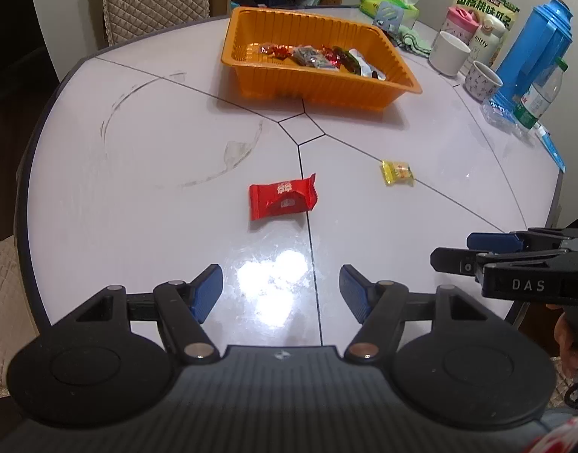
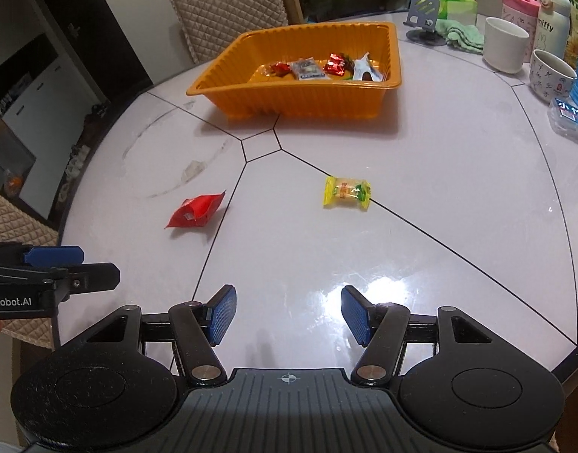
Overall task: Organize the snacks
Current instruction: 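Lower the left tool onto the red candy packet and close it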
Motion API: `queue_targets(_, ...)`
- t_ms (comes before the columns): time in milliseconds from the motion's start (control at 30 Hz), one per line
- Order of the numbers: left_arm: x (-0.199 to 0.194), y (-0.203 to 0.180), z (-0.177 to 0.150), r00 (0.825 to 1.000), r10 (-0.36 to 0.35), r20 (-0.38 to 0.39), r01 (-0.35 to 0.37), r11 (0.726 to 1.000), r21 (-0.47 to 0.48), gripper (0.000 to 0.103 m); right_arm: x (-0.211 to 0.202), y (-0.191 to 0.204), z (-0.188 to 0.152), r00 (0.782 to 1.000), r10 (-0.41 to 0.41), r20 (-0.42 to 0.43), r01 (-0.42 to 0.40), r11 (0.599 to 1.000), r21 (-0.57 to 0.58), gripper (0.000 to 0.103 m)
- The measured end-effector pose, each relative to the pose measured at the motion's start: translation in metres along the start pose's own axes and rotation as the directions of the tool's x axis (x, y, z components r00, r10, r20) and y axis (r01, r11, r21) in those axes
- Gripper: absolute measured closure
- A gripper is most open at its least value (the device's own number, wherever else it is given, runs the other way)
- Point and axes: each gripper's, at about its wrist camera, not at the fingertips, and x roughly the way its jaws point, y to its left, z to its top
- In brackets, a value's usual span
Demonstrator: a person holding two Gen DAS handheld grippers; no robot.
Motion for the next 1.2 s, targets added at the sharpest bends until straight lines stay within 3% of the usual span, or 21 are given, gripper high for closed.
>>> queue_targets(367,0.013,0.001,0.002,1.0,-0.006,-0.017,0.006,1.0,0.022,0.037,0.009,-0.006,0.002,1.0,-0.03,0.0,0.03,0.999,0.02,0.041)
queue_targets(667,0.035,0.001,0.01,1.0,0.002,0.021,-0.005,0.988,0.151,0.038,0.015,-0.013,0.007,0.999,-0.032,0.005,0.032,0.999,0.033,0.041)
queue_targets(1200,0.083,0.006,0.041,1.0,0.001,0.0,-0.001,0.948,0.319,0.038,0.017,-0.038,0.008,0.998,-0.059,0.006,0.058,0.989,0.138,0.041)
